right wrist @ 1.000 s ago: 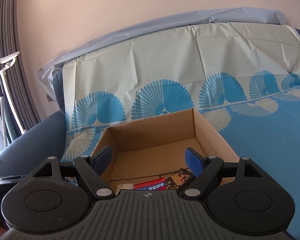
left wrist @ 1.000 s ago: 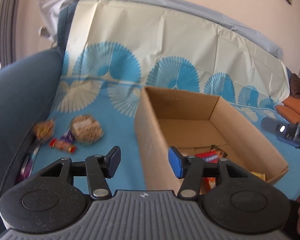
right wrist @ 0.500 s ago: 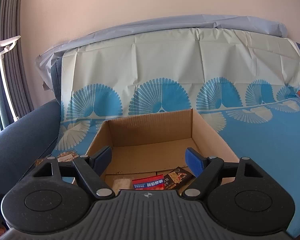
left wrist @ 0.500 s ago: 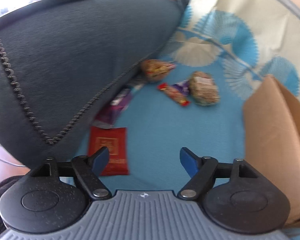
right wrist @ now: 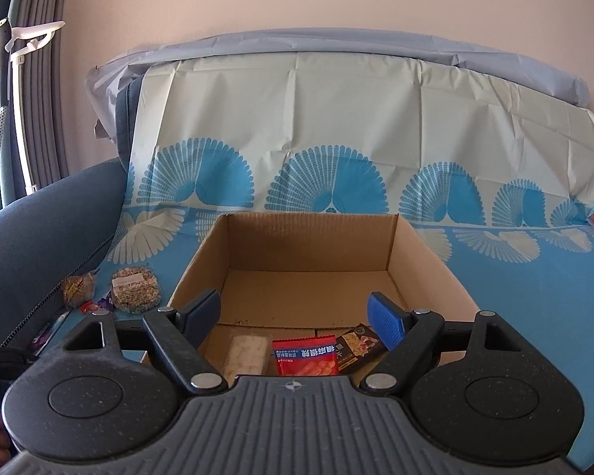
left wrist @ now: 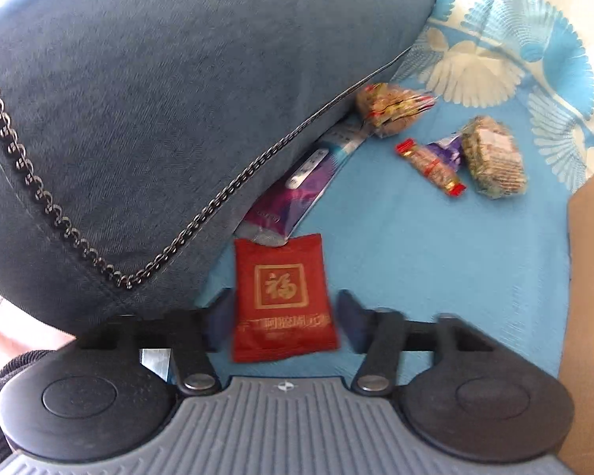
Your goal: Organize snacks
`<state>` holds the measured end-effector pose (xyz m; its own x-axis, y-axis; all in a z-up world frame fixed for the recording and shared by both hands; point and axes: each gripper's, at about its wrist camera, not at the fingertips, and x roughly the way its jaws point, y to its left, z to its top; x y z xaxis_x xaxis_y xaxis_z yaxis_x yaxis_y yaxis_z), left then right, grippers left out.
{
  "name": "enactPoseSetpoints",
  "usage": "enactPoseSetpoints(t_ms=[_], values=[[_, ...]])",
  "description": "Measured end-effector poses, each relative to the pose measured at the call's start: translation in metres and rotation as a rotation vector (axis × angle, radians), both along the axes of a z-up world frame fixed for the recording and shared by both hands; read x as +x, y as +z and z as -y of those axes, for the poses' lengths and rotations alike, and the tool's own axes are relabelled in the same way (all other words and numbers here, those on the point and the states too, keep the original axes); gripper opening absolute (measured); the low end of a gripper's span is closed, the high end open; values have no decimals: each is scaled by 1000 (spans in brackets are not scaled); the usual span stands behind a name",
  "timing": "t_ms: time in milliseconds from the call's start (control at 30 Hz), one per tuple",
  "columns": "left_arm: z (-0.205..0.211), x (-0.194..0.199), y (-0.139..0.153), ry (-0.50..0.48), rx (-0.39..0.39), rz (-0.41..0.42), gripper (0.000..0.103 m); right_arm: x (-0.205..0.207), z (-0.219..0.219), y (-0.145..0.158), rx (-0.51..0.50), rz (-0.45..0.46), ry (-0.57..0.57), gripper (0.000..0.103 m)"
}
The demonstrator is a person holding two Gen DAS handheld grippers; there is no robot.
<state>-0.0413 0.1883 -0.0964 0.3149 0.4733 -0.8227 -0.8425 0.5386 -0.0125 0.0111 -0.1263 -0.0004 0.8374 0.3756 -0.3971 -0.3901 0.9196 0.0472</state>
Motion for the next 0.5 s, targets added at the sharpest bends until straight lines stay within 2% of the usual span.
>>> enactPoseSetpoints(t_ms=[100, 267, 500], values=[[5, -1, 2, -25, 5, 23, 51, 0, -6, -1, -17, -1, 0, 82], [19, -1, 8, -111, 29, 90, 51, 0, -18, -3, -56, 7, 10, 82], [18, 6, 3, -149, -40, 158, 51, 0, -26, -3, -61, 11, 2, 82]])
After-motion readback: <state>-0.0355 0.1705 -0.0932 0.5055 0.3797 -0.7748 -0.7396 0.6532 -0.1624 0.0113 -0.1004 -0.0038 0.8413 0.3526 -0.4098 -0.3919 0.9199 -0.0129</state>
